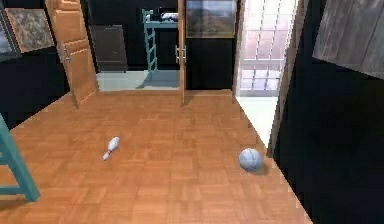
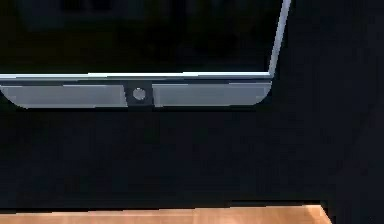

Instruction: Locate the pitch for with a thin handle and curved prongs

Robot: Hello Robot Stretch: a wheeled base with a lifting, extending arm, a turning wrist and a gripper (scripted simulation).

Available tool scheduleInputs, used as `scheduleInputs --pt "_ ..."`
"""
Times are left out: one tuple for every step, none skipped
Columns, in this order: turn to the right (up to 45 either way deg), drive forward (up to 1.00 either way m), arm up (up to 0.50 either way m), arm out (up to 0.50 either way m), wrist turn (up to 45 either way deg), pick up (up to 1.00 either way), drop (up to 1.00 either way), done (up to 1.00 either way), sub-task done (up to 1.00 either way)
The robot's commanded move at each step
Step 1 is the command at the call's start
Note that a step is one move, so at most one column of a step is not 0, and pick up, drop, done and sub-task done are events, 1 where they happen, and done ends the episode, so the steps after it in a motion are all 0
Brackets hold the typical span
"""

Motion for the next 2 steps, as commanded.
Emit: scheduleInputs --pt "0.0 1.00 0.00 0.00 0.0 0.00 0.00 0.00 0.00" --pt "6.0 0.00 0.00 0.00 0.0 0.00 0.00 0.00 0.00"
